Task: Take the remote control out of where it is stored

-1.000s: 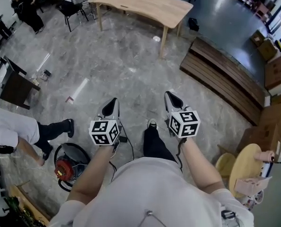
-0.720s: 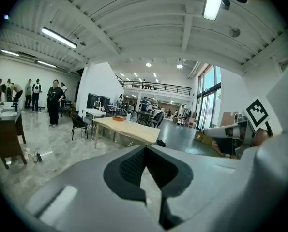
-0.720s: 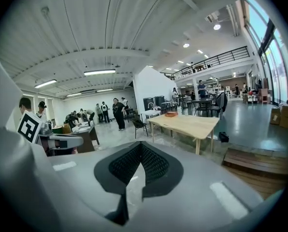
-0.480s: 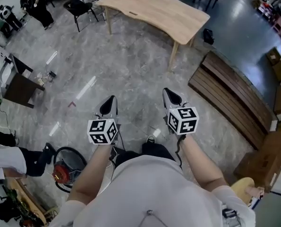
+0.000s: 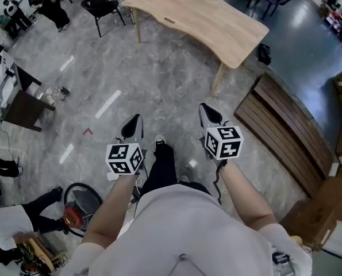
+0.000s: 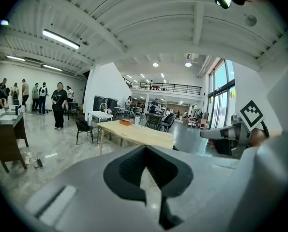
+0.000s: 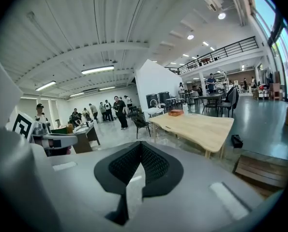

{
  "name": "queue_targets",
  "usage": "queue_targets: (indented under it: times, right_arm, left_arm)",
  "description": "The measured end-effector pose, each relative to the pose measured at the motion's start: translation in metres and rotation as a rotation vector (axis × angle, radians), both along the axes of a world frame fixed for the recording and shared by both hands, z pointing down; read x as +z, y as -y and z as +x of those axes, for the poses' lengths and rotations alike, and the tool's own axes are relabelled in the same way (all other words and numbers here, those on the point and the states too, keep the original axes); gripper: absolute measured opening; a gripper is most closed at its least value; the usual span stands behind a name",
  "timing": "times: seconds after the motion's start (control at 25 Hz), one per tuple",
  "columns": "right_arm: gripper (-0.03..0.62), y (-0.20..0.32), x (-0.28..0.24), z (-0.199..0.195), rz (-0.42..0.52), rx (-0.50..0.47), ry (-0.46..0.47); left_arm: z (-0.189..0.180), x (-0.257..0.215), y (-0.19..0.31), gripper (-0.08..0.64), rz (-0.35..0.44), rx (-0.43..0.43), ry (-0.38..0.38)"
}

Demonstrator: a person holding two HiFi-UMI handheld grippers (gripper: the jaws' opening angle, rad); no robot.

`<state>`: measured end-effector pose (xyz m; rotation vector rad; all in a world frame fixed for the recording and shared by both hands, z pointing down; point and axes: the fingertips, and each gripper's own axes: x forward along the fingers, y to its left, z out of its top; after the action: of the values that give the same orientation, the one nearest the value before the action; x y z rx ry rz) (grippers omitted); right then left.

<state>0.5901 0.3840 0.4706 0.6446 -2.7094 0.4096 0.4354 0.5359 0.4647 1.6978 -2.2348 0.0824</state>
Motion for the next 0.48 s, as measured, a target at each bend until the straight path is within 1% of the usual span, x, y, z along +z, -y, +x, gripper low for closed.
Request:
queue_targets:
  times: [0.12, 0.28, 0.48]
  right_arm:
    - [0.028, 0.033, 0.004, -0.036, -0.002, 0.000, -0.008]
    - [0.028, 0.088, 0.003, -0.092, 0.000, 0.023, -0.026]
    - [0.028, 0.150, -0.009, -0.181, -0.002, 0.048, -0.026]
  left_arm:
    - [-0.040, 0.008, 0.036, 0.000, -0.001, -0.005, -0.014]
    - [-0.101, 0.006, 0.094, 0.000, 0.009, 0.014, -0.022]
    - [-0.187, -0.003, 0.161, 0.000, 0.010, 0.045, -0.026]
